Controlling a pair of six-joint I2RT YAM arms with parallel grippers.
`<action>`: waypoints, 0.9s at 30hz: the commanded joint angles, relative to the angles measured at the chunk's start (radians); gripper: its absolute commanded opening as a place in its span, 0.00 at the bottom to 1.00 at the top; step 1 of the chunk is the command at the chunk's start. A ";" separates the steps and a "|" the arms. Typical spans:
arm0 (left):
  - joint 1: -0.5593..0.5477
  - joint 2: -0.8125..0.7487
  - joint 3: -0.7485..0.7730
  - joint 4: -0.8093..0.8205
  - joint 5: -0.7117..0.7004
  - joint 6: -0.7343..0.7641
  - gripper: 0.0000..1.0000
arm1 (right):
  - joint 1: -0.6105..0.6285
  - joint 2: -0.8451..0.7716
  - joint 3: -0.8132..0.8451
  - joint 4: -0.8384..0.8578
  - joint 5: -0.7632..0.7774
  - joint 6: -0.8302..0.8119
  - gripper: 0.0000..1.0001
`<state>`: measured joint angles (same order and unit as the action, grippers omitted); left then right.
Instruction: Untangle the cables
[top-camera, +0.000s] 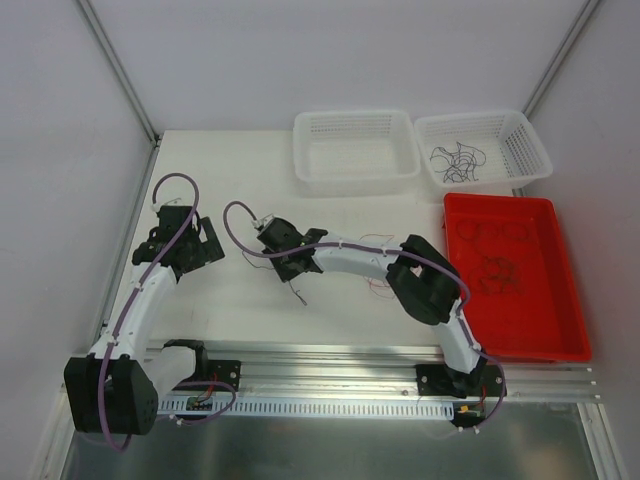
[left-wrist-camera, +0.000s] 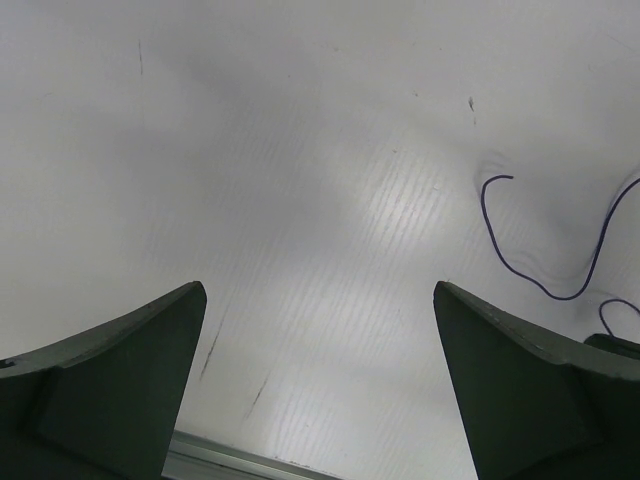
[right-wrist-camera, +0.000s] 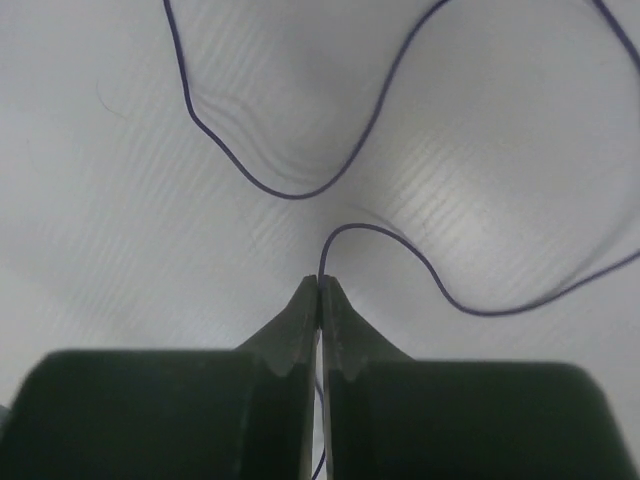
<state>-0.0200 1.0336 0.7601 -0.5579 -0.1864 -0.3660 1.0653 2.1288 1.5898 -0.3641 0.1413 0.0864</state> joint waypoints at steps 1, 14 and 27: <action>-0.001 -0.021 -0.004 0.015 -0.012 0.015 0.99 | -0.019 -0.180 -0.016 -0.024 0.105 -0.068 0.01; -0.001 -0.012 -0.007 0.018 -0.005 0.019 0.99 | -0.270 -0.610 0.286 -0.199 0.147 -0.391 0.01; -0.001 0.017 -0.010 0.019 0.001 0.024 0.99 | -0.739 -0.586 0.499 0.126 0.101 -0.623 0.01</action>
<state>-0.0200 1.0409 0.7582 -0.5564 -0.1867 -0.3546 0.4316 1.4990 2.0880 -0.3748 0.2707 -0.4633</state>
